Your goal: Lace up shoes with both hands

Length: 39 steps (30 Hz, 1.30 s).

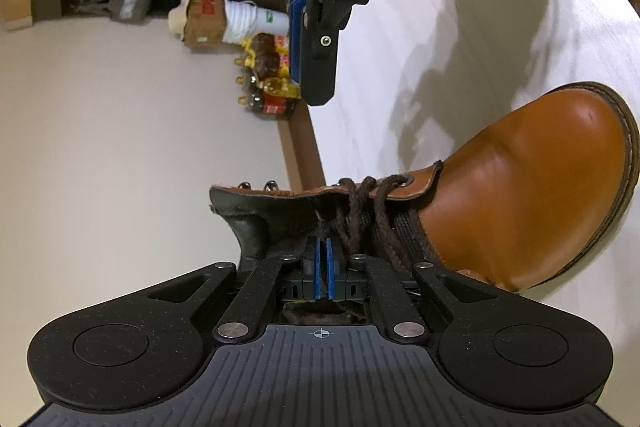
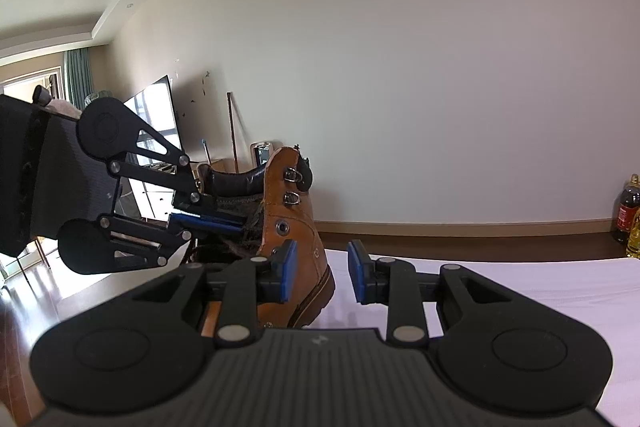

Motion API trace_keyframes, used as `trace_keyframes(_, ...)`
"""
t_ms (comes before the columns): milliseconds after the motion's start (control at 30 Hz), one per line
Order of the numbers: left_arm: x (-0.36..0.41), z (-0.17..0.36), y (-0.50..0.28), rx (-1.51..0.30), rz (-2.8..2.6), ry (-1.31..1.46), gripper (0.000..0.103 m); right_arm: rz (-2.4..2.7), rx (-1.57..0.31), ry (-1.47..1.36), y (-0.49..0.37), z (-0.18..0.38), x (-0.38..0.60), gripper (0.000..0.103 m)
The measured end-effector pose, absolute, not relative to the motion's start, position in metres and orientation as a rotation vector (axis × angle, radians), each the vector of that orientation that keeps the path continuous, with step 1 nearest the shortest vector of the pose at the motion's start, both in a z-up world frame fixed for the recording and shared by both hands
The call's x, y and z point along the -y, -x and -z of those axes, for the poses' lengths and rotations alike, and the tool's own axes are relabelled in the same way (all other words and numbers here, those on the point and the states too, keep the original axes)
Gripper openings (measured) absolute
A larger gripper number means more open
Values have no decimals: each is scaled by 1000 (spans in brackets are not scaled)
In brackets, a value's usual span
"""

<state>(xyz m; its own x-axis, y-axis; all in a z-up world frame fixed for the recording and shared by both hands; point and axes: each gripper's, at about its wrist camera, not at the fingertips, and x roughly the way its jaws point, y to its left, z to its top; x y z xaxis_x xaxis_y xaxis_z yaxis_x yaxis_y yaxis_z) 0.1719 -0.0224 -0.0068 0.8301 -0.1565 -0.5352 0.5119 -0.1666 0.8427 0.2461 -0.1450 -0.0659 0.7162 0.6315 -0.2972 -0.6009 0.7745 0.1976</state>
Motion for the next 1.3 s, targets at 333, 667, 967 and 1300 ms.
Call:
trace_keyframes(333,24,16,-184,-282,548,-1635,4,-686,-373,-82,-245,70,142,35)
trace_keyframes(667,27,13,-185,-291,533,-1603,4,-698,-386,-78,-244,74,141,35)
trace_keyframes(967,18,11,-171,-261,537,-1604,4,-702,-390,-80,-247,77,137,35)
trace_keyframes(1300,20,14,-176,-266,536,-1573,4,-698,-396,-78,-248,80,136,35)
